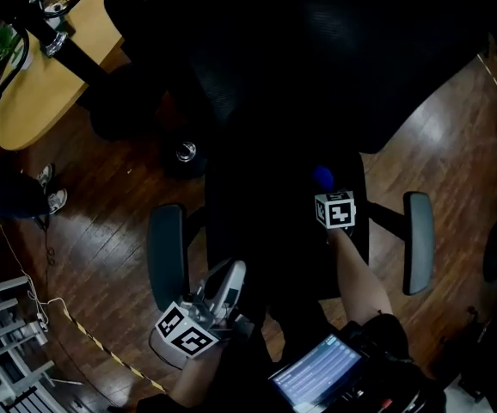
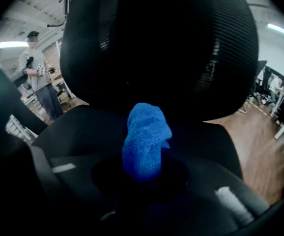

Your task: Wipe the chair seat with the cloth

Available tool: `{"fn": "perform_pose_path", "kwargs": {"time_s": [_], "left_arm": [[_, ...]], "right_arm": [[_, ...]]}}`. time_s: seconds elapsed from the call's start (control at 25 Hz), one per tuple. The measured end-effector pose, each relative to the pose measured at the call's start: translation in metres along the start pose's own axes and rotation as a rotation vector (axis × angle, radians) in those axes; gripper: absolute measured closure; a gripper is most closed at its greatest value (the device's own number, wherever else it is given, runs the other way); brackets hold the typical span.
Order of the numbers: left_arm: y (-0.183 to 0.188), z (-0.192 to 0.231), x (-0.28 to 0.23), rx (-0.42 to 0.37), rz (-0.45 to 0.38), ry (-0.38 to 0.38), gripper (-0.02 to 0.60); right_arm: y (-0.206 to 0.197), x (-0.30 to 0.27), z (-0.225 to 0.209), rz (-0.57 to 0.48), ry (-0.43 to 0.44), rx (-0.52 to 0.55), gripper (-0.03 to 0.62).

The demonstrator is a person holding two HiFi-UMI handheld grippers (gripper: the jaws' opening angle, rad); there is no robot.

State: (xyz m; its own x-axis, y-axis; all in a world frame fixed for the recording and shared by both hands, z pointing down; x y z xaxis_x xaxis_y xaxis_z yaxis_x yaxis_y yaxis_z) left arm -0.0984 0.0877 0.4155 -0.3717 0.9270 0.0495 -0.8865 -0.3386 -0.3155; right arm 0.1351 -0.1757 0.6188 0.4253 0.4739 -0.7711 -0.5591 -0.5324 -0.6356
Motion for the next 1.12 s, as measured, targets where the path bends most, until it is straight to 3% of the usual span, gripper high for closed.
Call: {"fn": "perform_pose_path", "kwargs": {"time_s": [0.24,0.76,0.92,1.12], "left_arm": [[-0.008,0.002,-0.018,-0.006,0.041,-0.011,0.588],[-0.01,0.009,-0.027,-0.015,0.044,-0.01,0.588],[-0.008,0.012,-0.021,-0.008,0.025,-0.008,0.588],[0.005,0.011,-0.012,-0.009,-0.024,-0.002,0.588]], "right_arm": [[-0.033,0.042,-0.057,0.032,-0.121,-0.051,0.545],[-0.035,0.049,-0.062,0.012,-0.129,-0.041,0.545],[-0.008,0.038,-0.012,-0.062,-0.016,0.021,0.545],[0.04,0.003,0.099,-0.141,0.239,0.052,0.545]]}}
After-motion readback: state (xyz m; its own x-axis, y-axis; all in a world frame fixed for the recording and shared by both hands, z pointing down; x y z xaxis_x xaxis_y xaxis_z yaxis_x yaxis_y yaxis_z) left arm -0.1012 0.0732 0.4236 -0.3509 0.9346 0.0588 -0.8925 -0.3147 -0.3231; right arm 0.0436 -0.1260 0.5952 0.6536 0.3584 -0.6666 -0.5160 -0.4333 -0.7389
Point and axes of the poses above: the fingertips, and each gripper's own axes: x backward along the fingers, z to its left, y out of its top, the point moved 9 cm from there along x, backward along the fingers, and after that the axes turned 12 degrees about x, right-handed, at the moved point
